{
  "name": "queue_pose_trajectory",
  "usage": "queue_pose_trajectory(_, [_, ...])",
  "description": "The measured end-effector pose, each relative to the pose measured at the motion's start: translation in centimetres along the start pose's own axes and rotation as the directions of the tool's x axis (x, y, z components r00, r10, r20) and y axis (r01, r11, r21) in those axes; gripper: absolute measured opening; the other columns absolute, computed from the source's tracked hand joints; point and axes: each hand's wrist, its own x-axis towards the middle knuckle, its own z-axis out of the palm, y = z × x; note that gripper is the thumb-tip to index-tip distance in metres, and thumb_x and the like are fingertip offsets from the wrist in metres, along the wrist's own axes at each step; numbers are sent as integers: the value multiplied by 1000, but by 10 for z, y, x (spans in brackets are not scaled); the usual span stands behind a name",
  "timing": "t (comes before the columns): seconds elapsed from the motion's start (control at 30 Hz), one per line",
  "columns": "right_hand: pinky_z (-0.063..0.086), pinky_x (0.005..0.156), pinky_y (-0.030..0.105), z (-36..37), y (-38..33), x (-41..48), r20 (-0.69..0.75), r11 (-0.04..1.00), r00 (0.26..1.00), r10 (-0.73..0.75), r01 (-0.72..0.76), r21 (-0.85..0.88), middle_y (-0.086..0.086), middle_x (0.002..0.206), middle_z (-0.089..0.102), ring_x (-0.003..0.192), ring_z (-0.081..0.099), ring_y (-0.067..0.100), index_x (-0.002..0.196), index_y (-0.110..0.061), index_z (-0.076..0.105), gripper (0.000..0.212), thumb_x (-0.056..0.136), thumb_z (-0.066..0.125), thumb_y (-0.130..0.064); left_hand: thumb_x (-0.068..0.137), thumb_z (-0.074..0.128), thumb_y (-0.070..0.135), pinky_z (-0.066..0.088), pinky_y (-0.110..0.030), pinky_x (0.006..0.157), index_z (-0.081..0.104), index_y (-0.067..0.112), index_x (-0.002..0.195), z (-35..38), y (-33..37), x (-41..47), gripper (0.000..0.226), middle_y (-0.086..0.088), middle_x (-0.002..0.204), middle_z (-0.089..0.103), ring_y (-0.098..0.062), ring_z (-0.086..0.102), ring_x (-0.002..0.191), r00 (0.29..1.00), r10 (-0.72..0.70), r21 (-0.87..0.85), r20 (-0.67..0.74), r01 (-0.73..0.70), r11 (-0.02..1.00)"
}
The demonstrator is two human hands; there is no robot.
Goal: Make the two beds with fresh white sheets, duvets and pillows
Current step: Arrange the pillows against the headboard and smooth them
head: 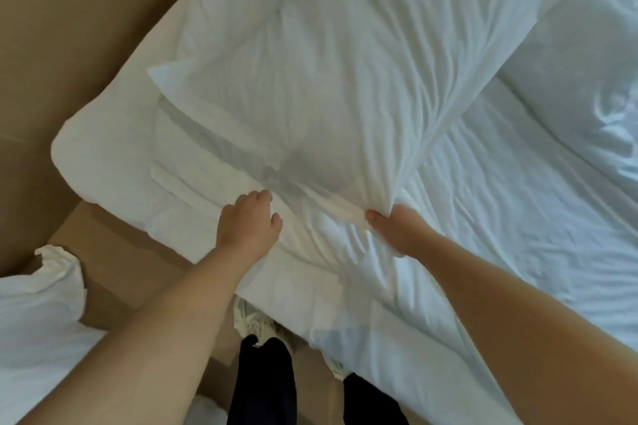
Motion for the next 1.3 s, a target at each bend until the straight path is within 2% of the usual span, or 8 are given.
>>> queue_pose_trajectory(0.13, [42,81,30,30,70,-73,172,997,983,70,-65,-34,12,121,61,103,59,28,123,-7,58,50,99,46,-49,88,54,31,43,-38,72,53,11,94,-40,44,-35,20,-7,88,60,-31,56,86,942,169,-17,-291,-182,983])
queue_pose_trajectory(0.33, [47,79,32,52,118,-114,241,989,962,131,-144,35,10,116,63,98,60,26,121,-9,59,50,98,46,-51,76,62,64,38,-50,101,35,12,136,-39,70,-19,84,-10,144,33,-32,32,132,986,-67,-94,-153,53,994])
queue_pose_trajectory(0.5, [43,94,31,45,129,-96,333,957,940,69,-156,244,3,135,55,122,53,25,140,-17,45,68,84,73,-42,64,63,78,31,-57,106,20,18,145,-13,82,-1,109,-9,153,18,-33,20,141,972,-214,-216,-94,190,958])
queue_pose_trajectory(0.63, [44,98,56,21,129,-72,291,576,955,60,-271,771,-14,142,47,125,52,23,146,-41,22,115,54,87,-63,62,64,80,21,-56,112,6,26,150,-15,85,2,118,-3,159,6,-30,9,146,978,-210,-194,-16,203,960])
queue_pose_trajectory(0.83, [41,107,52,-38,83,-5,37,302,975,220,-104,948,-1,157,27,136,41,27,155,-29,-7,150,42,79,-79,56,66,83,22,-49,116,7,22,151,-44,66,56,128,-11,155,20,-32,20,143,967,-254,-397,27,244,885])
queue_pose_trajectory(0.97, [43,106,46,-32,70,21,-21,369,950,312,-101,924,1,148,40,129,48,28,154,-17,16,118,65,76,-68,59,63,84,30,-42,113,15,14,151,-48,43,97,125,-11,153,32,-31,36,137,946,-311,-565,92,306,766])
queue_pose_trajectory(1.1, [48,81,29,-17,65,28,-163,363,935,314,40,931,-5,104,60,96,61,17,129,-14,47,55,88,67,-44,60,54,91,39,-32,106,46,11,140,-33,56,104,114,-7,141,51,-26,52,125,964,-233,-618,125,260,742])
queue_pose_trajectory(1.3, [50,80,29,0,76,-45,-169,381,913,372,16,925,-3,100,68,89,65,16,113,-17,61,36,84,71,-37,82,63,60,49,-30,79,68,13,105,-31,48,19,53,-9,102,66,-27,64,95,962,-270,-598,33,236,766])
